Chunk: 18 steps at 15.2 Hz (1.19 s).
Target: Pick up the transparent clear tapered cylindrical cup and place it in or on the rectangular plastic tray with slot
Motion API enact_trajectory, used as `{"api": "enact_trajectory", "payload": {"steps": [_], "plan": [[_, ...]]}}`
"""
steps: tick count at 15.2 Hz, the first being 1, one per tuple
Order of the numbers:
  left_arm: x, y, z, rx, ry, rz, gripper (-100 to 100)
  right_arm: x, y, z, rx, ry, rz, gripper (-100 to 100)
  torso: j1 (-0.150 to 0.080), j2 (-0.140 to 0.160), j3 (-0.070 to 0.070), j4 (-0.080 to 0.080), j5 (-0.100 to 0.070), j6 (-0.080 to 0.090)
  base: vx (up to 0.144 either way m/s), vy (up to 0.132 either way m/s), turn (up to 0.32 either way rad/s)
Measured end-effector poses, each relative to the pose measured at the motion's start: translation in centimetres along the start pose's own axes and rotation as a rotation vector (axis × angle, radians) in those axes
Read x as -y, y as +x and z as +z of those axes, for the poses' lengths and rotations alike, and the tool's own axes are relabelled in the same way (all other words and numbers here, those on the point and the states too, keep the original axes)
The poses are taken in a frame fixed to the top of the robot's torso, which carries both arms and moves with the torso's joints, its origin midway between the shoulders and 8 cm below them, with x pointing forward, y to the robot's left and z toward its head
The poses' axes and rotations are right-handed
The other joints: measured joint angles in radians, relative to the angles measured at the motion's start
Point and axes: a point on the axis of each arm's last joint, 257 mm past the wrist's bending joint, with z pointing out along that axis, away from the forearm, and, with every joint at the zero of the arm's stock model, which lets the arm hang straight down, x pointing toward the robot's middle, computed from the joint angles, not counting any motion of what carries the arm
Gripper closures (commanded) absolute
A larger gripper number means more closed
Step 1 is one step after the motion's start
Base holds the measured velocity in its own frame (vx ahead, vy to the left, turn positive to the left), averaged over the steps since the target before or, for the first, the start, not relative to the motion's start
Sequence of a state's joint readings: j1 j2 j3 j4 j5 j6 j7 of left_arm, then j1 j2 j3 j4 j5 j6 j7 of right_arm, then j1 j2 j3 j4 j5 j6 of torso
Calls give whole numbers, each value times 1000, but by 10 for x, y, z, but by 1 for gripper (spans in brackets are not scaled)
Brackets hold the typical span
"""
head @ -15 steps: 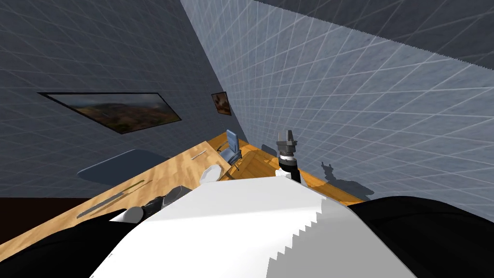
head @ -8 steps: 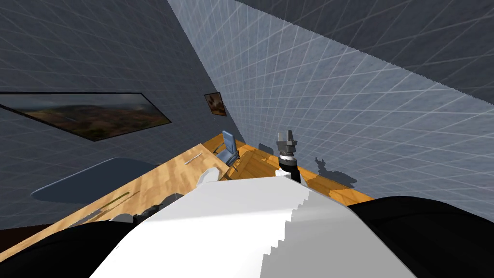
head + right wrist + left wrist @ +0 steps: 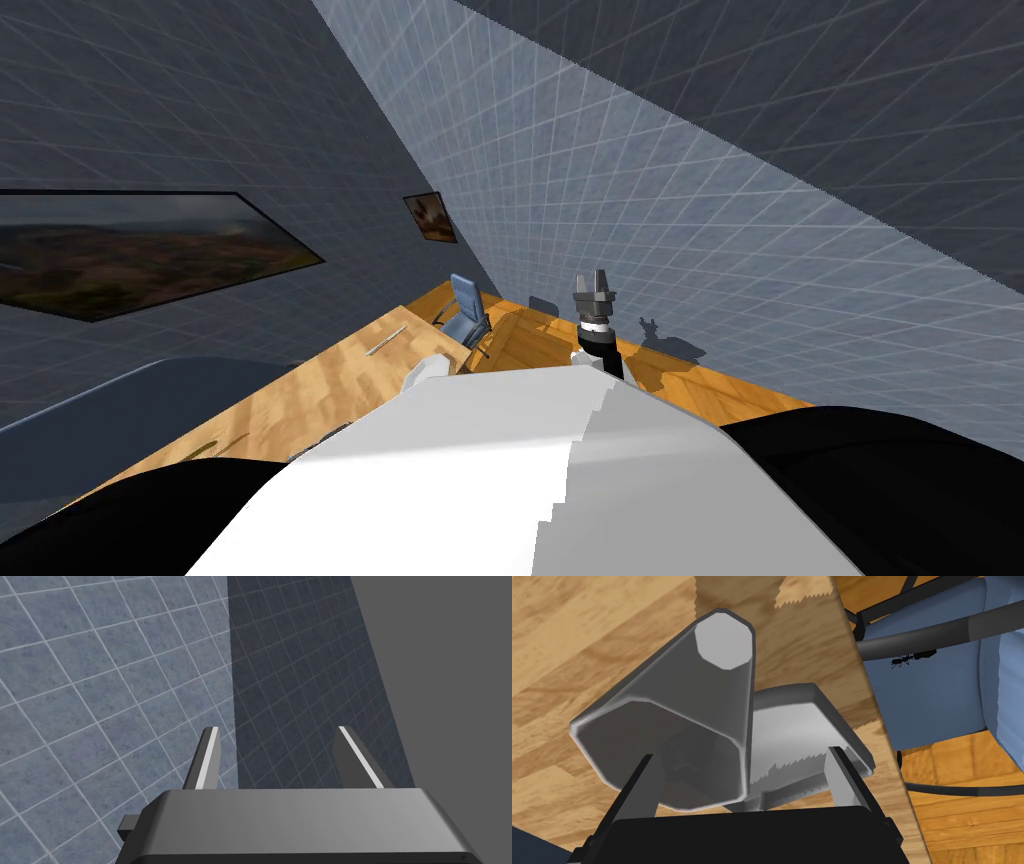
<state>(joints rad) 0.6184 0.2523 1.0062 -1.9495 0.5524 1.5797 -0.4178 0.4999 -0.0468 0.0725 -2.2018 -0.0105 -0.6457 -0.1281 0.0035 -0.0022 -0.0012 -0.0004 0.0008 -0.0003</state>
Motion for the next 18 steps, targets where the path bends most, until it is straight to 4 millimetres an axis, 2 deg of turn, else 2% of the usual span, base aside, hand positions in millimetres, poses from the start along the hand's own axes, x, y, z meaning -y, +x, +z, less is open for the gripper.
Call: {"api": "enact_trajectory", "payload": {"steps": [4, 10, 11, 16, 18], "plan": [[-19, 2, -1, -34, -54, -21, -100, 0, 0, 0, 0, 0, 0, 0, 0, 0, 0, 0, 0, 0, -7, 23, -111], [-17, 8, 18, -36, -55, -26, -100, 0, 0, 0, 0, 0, 0, 0, -2, 1, 1, 0, 0, 0, -26, 1, -10], [-16, 8, 19, -36, -54, -26, 100, 0, 0, 0, 0, 0, 0, 0, -2, 1, 1, 0, 0, -1, -6, -1, 0], [-17, 8, 19, -36, -55, -27, 100, 0, 0, 0, 0, 0, 0, 0, -2, 0, 0, 0, 0, 0, 4, -1, 3], [-17, 6, 12, -35, -54, -25, 100, 0, 0, 0, 0, 0, 0, 0, -3, -2, -1, 0, -1, 0, 38, 2, 17]]}}
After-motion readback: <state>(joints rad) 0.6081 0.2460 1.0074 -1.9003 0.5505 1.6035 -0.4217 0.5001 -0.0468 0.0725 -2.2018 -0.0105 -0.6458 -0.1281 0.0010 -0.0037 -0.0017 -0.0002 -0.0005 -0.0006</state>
